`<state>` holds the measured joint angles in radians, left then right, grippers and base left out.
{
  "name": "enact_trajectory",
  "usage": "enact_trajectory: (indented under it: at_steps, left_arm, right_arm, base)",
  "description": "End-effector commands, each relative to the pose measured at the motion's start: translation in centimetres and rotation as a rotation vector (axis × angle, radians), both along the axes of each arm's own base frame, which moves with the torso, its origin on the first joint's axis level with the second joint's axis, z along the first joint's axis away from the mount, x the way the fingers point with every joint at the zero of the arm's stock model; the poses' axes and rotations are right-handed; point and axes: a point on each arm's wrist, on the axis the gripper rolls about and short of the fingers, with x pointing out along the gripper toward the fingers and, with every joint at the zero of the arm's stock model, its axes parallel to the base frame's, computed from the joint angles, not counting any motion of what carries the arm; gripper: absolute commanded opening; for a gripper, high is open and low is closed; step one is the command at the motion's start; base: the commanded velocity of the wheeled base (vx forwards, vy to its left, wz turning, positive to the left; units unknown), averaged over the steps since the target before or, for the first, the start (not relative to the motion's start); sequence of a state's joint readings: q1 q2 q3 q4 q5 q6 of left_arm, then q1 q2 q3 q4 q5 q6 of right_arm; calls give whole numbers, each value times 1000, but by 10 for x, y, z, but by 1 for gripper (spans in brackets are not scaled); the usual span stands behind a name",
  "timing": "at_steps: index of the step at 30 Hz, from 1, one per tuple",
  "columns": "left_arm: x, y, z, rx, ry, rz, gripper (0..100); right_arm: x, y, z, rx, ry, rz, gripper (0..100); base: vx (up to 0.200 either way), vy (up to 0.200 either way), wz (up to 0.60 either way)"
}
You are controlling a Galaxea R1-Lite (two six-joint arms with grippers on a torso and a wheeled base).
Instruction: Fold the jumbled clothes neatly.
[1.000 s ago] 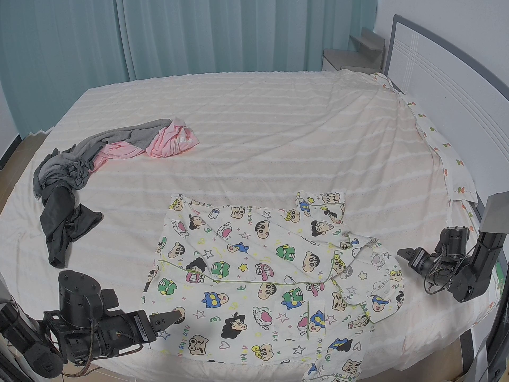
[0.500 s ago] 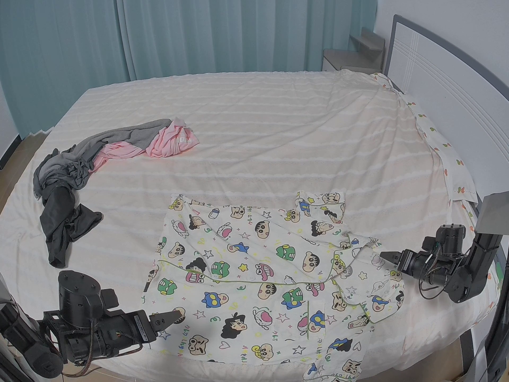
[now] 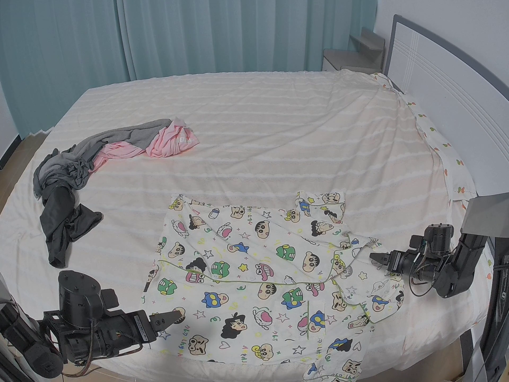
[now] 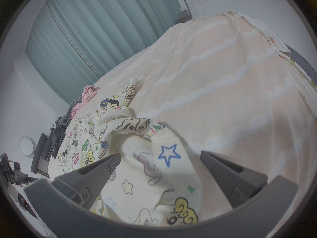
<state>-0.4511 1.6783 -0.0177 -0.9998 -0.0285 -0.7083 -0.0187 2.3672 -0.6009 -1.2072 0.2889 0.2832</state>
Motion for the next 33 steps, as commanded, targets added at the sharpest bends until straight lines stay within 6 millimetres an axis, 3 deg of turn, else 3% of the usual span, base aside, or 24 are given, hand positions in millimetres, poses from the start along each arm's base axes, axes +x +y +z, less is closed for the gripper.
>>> enact_trajectory:
  at_steps: [1,10,11,25,33]
  left_arm:
    - [-3,1,-2,6,14,-2,100]
    - [-3,1,-2,7,16,-2,100]
    - [-3,1,-2,6,14,-2,100]
    - [-3,1,-2,6,13,-2,100]
    - [-3,1,-2,5,12,-2,100]
  right_arm:
    - [11,-1,-4,1,-4,-2,100]
    - [19,1,-2,1,-17,4,100]
    - [19,1,-1,1,-22,4,0]
    - [26,-3,9,-2,-72,-12,0]
    - [42,-10,18,-32,-130,-85,0]
  base:
    - [0,0,0]
    - [0,0,0]
    - [0,0,0]
    - [0,0,0]
    - [0,0,0]
